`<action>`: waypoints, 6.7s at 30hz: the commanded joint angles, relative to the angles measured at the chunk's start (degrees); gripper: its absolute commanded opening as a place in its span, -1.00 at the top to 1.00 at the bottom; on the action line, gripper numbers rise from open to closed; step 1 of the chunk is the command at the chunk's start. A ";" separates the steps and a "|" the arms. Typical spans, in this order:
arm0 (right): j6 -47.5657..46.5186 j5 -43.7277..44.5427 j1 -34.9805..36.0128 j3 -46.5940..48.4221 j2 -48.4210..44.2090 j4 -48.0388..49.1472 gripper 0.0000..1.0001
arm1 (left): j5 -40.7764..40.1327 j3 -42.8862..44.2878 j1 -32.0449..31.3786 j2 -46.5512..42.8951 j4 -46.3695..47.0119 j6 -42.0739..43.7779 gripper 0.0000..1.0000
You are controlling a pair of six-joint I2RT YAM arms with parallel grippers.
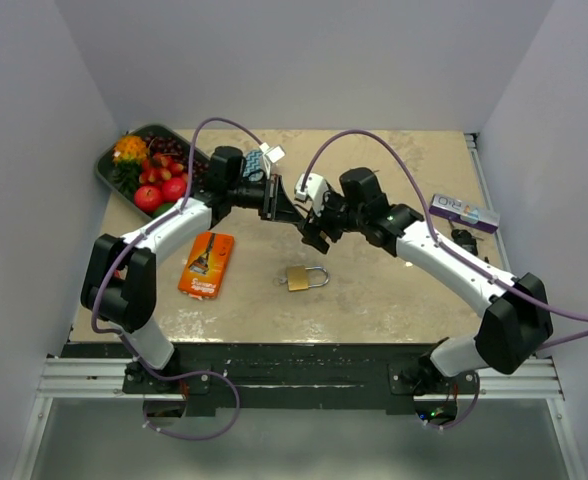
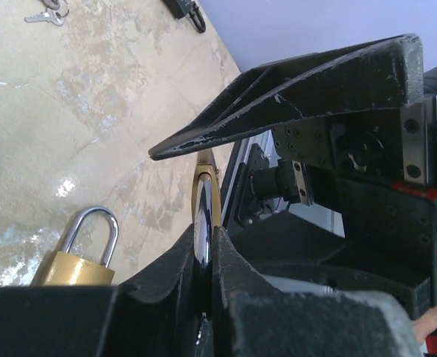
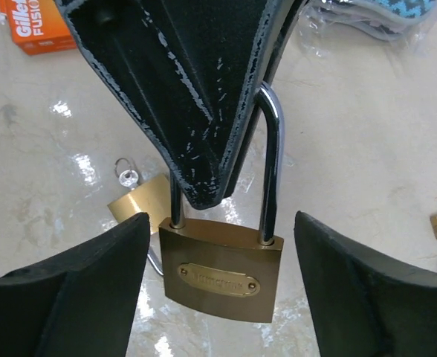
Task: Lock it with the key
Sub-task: Place the lock at the center of the board, then pick up the lock from the center of the board.
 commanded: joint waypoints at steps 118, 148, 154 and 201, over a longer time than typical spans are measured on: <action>-18.80 8.57 13.17 -6.32 21.89 6.15 -0.79 | -13.47 -13.64 22.96 -27.34 -11.25 22.60 -0.92; 5.27 12.77 9.21 4.85 22.14 -0.62 -0.98 | -12.24 -16.10 24.81 -28.04 -3.78 18.12 -0.85; 8.17 15.25 9.30 5.73 25.49 -1.15 -0.98 | -12.41 -16.01 24.81 -27.95 -3.33 17.85 -0.85; 56.86 12.00 -2.13 23.39 15.21 8.43 1.00 | -21.28 -27.53 4.77 -22.25 26.54 -4.73 -0.82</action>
